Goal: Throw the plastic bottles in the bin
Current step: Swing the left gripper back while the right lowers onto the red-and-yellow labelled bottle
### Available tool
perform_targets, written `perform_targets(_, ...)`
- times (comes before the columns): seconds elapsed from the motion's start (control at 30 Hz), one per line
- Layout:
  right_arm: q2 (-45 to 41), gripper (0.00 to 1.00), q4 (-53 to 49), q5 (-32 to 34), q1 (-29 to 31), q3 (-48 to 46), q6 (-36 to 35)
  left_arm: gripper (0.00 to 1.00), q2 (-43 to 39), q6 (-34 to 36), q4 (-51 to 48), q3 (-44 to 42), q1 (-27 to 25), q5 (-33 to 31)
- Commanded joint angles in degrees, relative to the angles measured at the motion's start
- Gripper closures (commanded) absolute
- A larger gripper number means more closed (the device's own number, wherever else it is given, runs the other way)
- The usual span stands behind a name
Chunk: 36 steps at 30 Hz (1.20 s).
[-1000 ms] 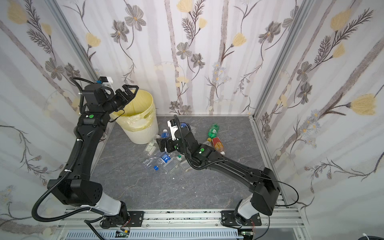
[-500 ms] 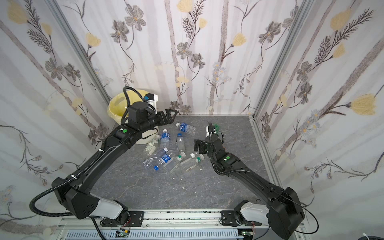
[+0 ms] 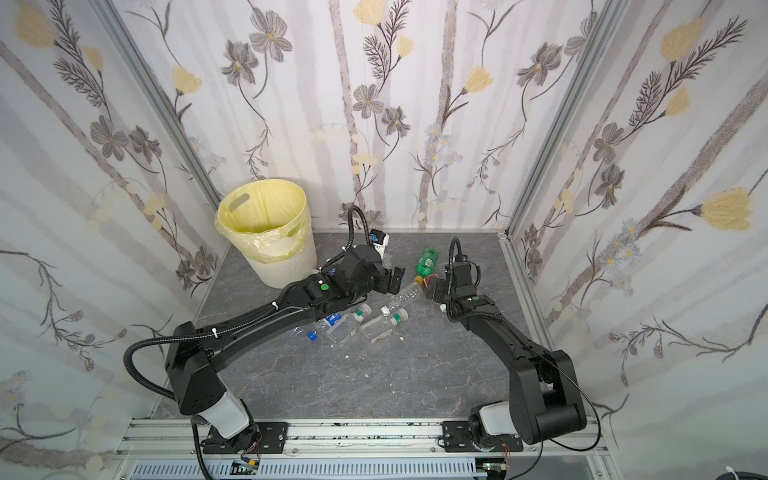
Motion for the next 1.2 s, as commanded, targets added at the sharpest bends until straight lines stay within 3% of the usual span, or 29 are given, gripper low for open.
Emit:
perform_targets(0.0, 3.5, 0.00, 0.6, -2.0, -0.6, 1.6, -1.7, 0.00, 1.4, -2.1, 3.9, 0.8, -0.3, -4.0)
perform_targets(0.1, 6.4, 0.00, 1.4, -1.6, -0.6, 3.1, -2.9, 0.00, 2.5, -7.0, 4.8, 0.2, 0.1, -5.6)
perform_targets(0.27, 10.9, 0.00, 0.7, -1.0, -0.7, 6.4, -5.3, 0.00, 6.4, -10.9, 5.0, 0.9, 3.0, 2.5)
perform_targets(0.63, 16.7, 0.05, -2.5, -1.9, -0.9, 10.3, -7.6, 0.00, 13.9, -10.8, 5.6, 2.9, 3.7, 4.7)
perform_targets(0.8, 17.6, 0.07, -6.0, -3.7, -0.5, 11.2, -7.0, 0.00, 17.0, -9.6, 5.4, 4.0, 2.8, 2.8)
perform_targets(0.97, 19.6, 0.09, -8.5, -5.7, -0.4, 13.0, -7.0, 0.00, 15.7, -10.9, 5.4, 3.5, 4.3, 9.1)
perform_targets(1.17, 23.4, 0.23, -11.8, -7.4, -0.5, 16.2, -7.1, 0.00, 15.2, -10.4, 5.3, 3.2, 4.5, 12.3)
